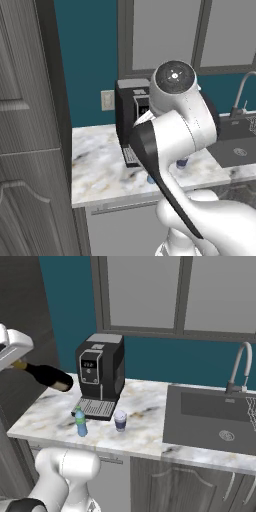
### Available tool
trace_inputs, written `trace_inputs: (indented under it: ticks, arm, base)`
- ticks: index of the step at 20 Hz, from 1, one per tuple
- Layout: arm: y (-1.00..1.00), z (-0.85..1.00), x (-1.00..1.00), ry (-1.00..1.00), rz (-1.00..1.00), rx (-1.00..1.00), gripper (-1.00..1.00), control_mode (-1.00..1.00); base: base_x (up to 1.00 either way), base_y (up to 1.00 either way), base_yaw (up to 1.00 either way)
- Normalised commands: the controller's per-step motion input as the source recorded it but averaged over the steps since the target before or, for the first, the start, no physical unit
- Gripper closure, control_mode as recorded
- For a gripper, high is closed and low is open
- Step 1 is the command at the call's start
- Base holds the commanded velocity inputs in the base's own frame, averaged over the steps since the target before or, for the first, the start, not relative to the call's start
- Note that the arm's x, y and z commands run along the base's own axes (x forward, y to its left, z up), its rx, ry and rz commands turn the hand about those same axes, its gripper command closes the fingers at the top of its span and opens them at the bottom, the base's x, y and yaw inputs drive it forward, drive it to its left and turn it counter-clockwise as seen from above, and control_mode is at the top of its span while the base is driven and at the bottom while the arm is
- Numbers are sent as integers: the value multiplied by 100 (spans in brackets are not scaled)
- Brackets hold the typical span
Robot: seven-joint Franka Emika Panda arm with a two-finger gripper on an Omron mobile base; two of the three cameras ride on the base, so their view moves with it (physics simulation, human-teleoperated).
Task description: Move the drinks to the dining counter.
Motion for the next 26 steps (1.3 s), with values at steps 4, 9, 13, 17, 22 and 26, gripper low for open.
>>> trace_inputs:
  ticks: [4,9,13,17,22,26]
  arm:
    - [-25,41,-33,-19,-6,9,100,-100]
    - [-17,24,-45,-14,-1,10,100,100]
    - [0,0,0,0,0,0,100,100]
    - [0,0,0,0,0,0,100,100]
    - [0,0,0,0,0,0,100,100]
    - [0,0,0,0,0,0,100,100]
  base:
    - [0,0,0]
    - [-16,-4,0]
    - [-81,-7,-1]
    - [-95,1,-3]
    - [-90,45,0]
    - [-64,65,23]
